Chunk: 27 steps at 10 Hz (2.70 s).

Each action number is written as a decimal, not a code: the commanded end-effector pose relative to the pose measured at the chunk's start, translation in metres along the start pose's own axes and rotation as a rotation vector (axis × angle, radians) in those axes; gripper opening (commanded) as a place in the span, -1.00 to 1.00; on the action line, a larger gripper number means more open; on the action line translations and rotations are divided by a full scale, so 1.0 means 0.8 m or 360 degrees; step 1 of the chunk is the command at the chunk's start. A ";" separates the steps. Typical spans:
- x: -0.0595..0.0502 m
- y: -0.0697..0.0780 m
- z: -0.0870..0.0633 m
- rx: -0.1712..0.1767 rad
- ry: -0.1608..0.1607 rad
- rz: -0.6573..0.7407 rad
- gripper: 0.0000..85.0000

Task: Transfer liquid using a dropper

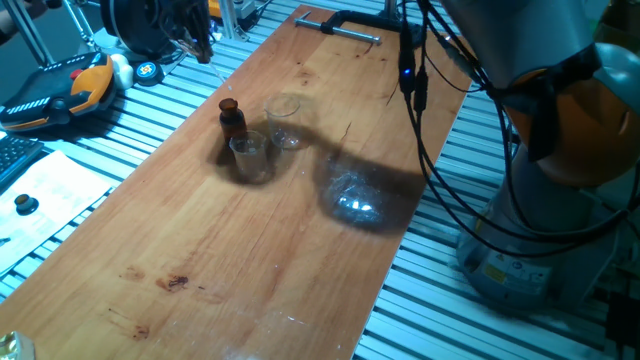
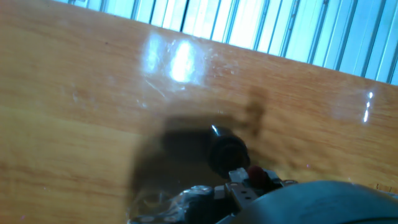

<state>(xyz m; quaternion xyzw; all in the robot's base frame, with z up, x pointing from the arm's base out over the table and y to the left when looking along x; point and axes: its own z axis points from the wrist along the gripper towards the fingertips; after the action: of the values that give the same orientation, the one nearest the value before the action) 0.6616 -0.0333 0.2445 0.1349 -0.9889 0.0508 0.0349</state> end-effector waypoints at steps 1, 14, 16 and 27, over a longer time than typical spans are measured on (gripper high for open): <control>0.004 -0.003 0.001 -0.0003 0.0013 -0.0006 -0.62; 0.086 -0.015 0.040 0.0030 0.0028 -0.0053 -0.65; 0.091 -0.009 0.051 0.0055 -0.0006 -0.0045 -0.65; 0.103 0.002 0.084 0.0086 -0.0073 -0.0051 -0.62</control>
<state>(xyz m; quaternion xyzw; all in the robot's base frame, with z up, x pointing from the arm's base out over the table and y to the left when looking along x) 0.5780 -0.0610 0.1837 0.1528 -0.9855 0.0738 0.0090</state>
